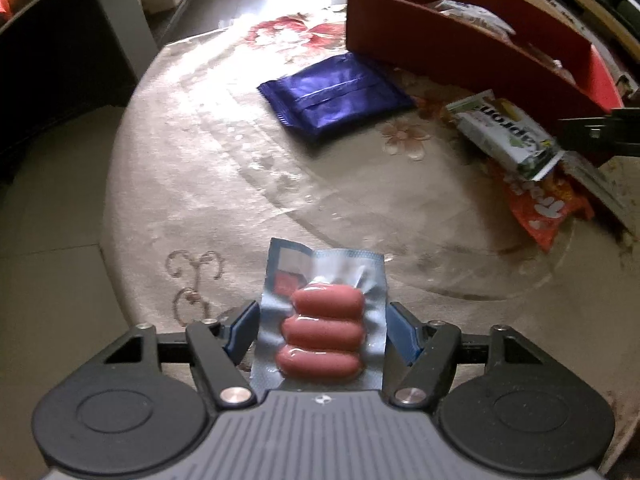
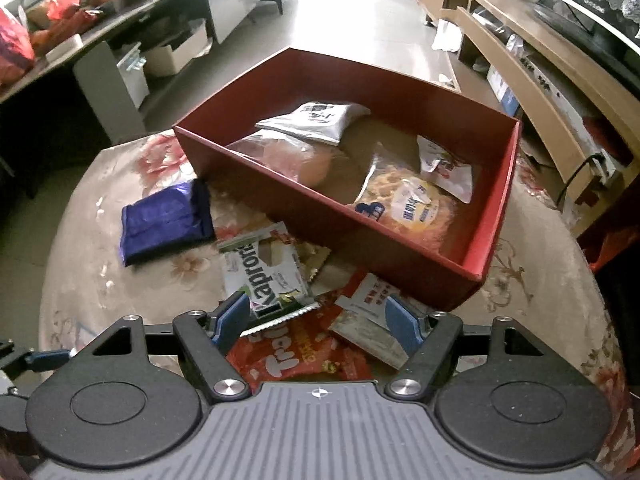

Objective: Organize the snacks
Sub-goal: 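Grasp the sausage pack with the left tool while the right tool grasps the Kaprons wafer, then lift both held snacks and carry them over the red box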

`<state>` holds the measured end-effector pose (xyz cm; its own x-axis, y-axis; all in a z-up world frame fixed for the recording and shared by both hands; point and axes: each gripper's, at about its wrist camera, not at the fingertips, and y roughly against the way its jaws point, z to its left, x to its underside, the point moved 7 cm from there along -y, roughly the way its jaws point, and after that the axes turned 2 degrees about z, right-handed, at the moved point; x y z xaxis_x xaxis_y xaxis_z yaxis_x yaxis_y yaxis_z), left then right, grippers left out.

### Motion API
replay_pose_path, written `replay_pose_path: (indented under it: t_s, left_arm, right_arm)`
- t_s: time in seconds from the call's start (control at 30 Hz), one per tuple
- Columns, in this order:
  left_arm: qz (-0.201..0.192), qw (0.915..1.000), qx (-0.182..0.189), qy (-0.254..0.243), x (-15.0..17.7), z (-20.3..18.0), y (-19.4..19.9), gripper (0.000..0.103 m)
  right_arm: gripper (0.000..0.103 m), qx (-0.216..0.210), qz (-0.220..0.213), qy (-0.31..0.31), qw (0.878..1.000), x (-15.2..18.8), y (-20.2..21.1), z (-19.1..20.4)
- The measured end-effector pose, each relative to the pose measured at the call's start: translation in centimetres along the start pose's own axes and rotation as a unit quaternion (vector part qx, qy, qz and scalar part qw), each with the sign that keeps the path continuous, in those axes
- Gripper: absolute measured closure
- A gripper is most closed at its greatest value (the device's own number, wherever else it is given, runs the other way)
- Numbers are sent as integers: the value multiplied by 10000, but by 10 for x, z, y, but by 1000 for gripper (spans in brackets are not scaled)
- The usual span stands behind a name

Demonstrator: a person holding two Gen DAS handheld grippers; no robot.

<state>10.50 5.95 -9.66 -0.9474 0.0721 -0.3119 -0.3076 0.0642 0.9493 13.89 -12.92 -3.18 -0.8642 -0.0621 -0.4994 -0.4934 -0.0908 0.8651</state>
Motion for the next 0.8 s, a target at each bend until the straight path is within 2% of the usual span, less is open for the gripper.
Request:
replay_pose_path:
  t_s: [0.27,0.43,0.53,0.6,0.63,0.8]
  left_arm:
    - [57,9998,209,-17,-3,-10,-1,31]
    - [62,9995,299,121,-15,-15,-5,31]
    - [19,9996,228,152,-23,-19,-7,31]
    - [6,9997,159,184,-26,-19,-8,31]
    - [-8,9997,118,195,-27,-18,-8,31]
    - [-75,9996,-115,241,-29,-11,-7,31]
  right_arm:
    - [23,-90,152,505,9986,-13,-27,25]
    - [21,-14,368,728,9967,-16,-46,35]
    - [21,46,443,776,9960,-15,-57,37]
    - [28,125,471,821,9954,-13,-62,37]
    - [36,172,531,818,9951,-12,-64,37]
    - [38,319,544,1072,9922,-2,-54,43]
